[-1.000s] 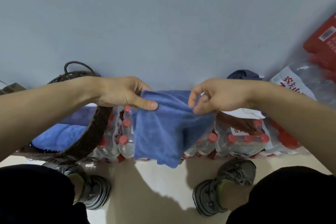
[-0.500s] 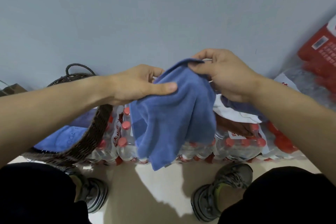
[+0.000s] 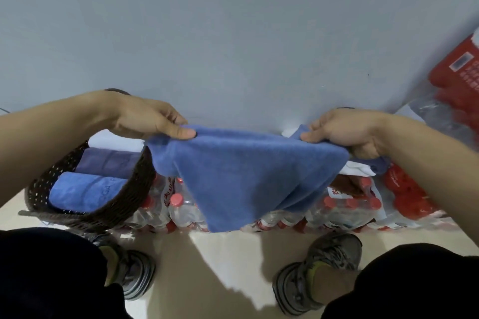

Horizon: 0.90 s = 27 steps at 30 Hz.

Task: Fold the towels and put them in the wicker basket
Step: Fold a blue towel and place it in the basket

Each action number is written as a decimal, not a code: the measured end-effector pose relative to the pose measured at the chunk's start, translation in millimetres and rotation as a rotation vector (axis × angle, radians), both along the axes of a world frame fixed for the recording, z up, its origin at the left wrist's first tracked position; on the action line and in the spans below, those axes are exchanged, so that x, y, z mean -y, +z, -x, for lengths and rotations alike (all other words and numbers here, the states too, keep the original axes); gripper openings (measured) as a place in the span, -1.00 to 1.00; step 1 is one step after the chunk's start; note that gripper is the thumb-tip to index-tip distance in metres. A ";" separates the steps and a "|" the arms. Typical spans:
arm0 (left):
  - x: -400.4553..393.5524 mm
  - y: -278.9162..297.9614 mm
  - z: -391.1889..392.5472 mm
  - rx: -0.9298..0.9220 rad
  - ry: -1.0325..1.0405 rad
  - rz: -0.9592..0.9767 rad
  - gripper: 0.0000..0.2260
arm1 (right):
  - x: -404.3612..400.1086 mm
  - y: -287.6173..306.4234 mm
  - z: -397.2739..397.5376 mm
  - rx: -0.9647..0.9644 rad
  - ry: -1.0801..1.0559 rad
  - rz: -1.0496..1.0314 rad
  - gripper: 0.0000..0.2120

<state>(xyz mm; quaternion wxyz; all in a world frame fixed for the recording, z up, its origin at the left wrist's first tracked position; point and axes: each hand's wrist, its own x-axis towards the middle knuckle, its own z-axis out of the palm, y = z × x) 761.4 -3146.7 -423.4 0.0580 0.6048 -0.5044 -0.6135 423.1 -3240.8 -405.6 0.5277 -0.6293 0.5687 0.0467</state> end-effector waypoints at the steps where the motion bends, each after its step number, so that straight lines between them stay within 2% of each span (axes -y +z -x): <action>1: 1.9 -2.0 1.4 0.065 0.076 0.096 -0.69 | 1.6 -1.7 1.5 -0.022 0.002 -0.005 -0.83; 3: 8.0 -6.9 6.5 0.205 0.228 0.272 -0.66 | 4.9 -6.3 3.0 -0.039 -0.022 -0.015 -0.82; 4: 11.9 -10.1 8.7 0.219 0.319 0.318 -0.69 | 6.0 -9.4 3.2 -0.029 -0.045 -0.016 -0.84; 6: 17.0 -14.6 14.0 0.126 0.479 0.324 -0.80 | 6.9 -15.9 1.9 0.015 -0.114 0.001 -0.90; 9: 17.6 -20.4 20.7 0.004 0.542 0.292 -0.93 | 9.1 -25.6 -1.5 0.151 -0.237 0.001 -0.94; 13: 17.6 -37.8 28.0 0.043 0.527 0.349 -0.94 | 14.2 -37.3 -8.8 0.286 -0.312 0.029 -0.90; 15: 20.2 -52.2 30.1 0.205 0.428 0.381 -0.94 | 16.5 -45.1 -12.9 0.254 -0.337 0.070 -0.86; 17: 26.2 -66.6 28.3 0.457 0.232 0.372 -0.93 | 18.2 -52.0 -15.0 0.191 -0.331 0.077 -0.84; 19: 32.3 -78.5 26.7 0.648 0.044 0.244 -0.83 | 18.6 -57.9 -14.7 0.084 -0.280 0.012 -0.85; 22: 43.8 -93.7 25.7 0.650 -0.006 -0.044 -0.71 | 20.3 -65.5 -12.7 -0.129 -0.131 -0.071 -0.91; 23: 48.5 -99.8 25.3 0.642 0.018 -0.062 -0.67 | 22.6 -70.8 -12.5 -0.174 -0.096 -0.040 -0.92; 25: 57.5 -114.6 23.1 0.678 0.066 0.081 -0.60 | 26.9 -84.6 -14.1 -0.161 -0.088 0.066 -0.83; 27: 62.2 -130.9 21.8 0.678 0.210 0.280 -0.59 | 30.8 -100.0 -19.1 -0.094 -0.148 0.134 -0.75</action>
